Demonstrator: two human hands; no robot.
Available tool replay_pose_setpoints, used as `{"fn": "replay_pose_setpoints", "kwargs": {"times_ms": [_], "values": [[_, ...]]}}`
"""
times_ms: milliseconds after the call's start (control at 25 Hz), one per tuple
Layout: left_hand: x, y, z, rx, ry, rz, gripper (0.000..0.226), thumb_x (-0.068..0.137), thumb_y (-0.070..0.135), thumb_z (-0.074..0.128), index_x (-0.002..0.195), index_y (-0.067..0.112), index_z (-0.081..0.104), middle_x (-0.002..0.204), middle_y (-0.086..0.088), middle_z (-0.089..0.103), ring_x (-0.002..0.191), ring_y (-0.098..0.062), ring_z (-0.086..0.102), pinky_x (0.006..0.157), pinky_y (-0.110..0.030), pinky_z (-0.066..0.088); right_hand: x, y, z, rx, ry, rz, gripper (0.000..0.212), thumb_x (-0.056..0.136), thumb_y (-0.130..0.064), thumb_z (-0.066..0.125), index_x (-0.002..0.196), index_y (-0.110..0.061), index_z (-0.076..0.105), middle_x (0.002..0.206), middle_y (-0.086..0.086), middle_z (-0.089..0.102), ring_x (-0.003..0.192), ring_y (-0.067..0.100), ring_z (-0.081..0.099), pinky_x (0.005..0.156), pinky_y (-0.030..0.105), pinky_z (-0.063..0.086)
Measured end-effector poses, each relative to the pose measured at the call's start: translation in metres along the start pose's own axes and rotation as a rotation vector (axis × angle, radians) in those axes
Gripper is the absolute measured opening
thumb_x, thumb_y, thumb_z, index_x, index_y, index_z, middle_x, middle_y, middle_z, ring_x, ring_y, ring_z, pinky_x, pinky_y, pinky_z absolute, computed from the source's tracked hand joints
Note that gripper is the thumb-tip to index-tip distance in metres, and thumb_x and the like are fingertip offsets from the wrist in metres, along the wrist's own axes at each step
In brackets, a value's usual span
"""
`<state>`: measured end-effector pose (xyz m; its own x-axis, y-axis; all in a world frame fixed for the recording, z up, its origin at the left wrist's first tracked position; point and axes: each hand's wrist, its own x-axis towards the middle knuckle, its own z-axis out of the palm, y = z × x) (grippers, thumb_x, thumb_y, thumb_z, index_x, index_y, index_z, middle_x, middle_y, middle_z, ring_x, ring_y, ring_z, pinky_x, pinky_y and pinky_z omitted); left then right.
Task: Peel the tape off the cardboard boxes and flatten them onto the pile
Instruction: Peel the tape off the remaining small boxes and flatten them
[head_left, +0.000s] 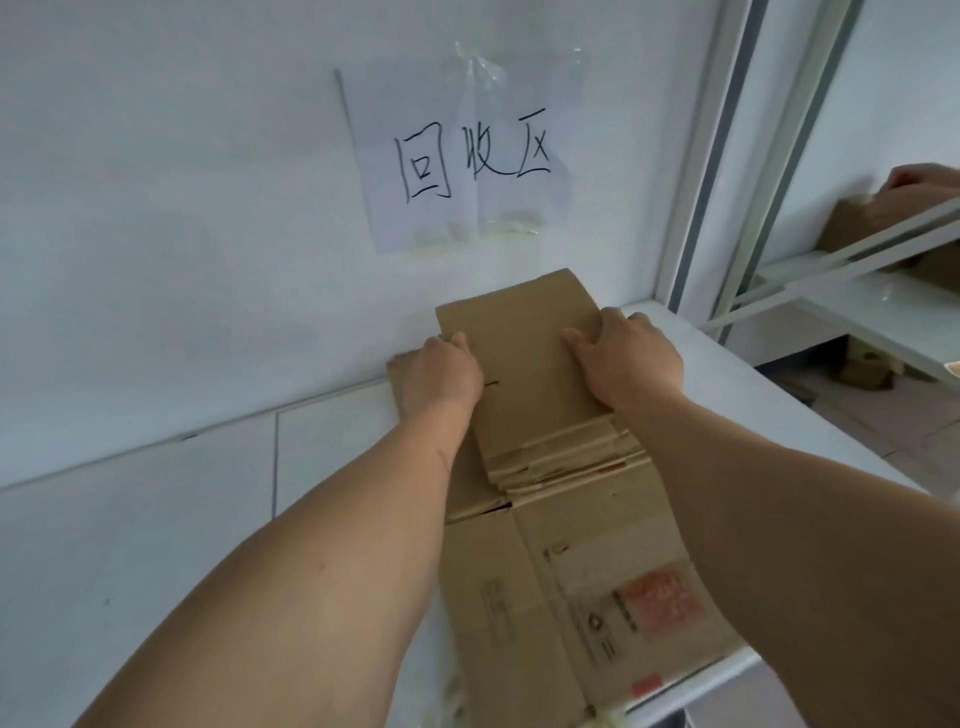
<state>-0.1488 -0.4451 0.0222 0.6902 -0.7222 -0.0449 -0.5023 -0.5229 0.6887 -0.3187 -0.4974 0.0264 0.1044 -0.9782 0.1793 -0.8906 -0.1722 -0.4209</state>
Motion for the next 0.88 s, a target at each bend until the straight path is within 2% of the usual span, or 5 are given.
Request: {"fn": "replay_pose_setpoints", "kwargs": {"times_ms": [160,240,320,600,880], "values": [[0.011,-0.023,0.049,0.056,0.006,-0.085,0.05,0.103,0.039,0.035,0.139,0.005,0.044,0.139,-0.015,0.05,0.126,-0.033,0.048,0.095,-0.038,0.04,0.019,0.026,0.04,-0.078,-0.105,0.006,0.057,0.094,-0.059,0.042,0.13,-0.017,0.053,0.131,0.011,0.052,0.123,0.032,0.046,0.095,0.044,0.041],[0.007,-0.039,0.069,0.009,0.014,-0.135,0.054,0.101,0.041,0.04,0.143,0.007,0.036,0.146,-0.016,0.04,0.132,-0.034,0.04,0.102,-0.044,0.038,0.018,0.036,0.06,-0.029,-0.197,0.05,0.061,0.093,-0.062,0.041,0.136,-0.019,0.049,0.138,0.01,0.047,0.128,0.031,0.042,0.095,0.045,0.043],[0.005,-0.049,0.079,0.008,0.046,-0.127,0.052,0.1,0.044,0.042,0.139,0.009,0.041,0.142,-0.015,0.039,0.13,-0.033,0.04,0.099,-0.043,0.039,0.013,0.043,0.077,0.005,-0.25,0.074,0.066,0.092,-0.066,0.04,0.142,-0.022,0.042,0.143,0.009,0.043,0.13,0.031,0.04,0.096,0.046,0.044],[-0.002,-0.06,0.093,0.035,0.182,-0.009,0.044,0.1,0.038,0.047,0.134,0.01,0.045,0.128,-0.012,0.05,0.117,-0.027,0.047,0.093,-0.034,0.038,-0.001,0.047,0.1,-0.047,-0.165,0.039,0.067,0.094,-0.068,0.03,0.143,-0.022,0.04,0.14,0.01,0.04,0.124,0.032,0.037,0.105,0.043,0.033],[0.006,-0.055,0.077,0.081,0.05,0.022,0.042,0.101,0.041,0.042,0.139,0.025,0.043,0.131,-0.008,0.043,0.116,-0.026,0.048,0.086,-0.036,0.043,0.0,0.036,0.088,-0.185,-0.182,0.039,0.068,0.095,-0.067,0.028,0.141,-0.019,0.043,0.141,0.01,0.047,0.128,0.032,0.042,0.102,0.045,0.037]]}}
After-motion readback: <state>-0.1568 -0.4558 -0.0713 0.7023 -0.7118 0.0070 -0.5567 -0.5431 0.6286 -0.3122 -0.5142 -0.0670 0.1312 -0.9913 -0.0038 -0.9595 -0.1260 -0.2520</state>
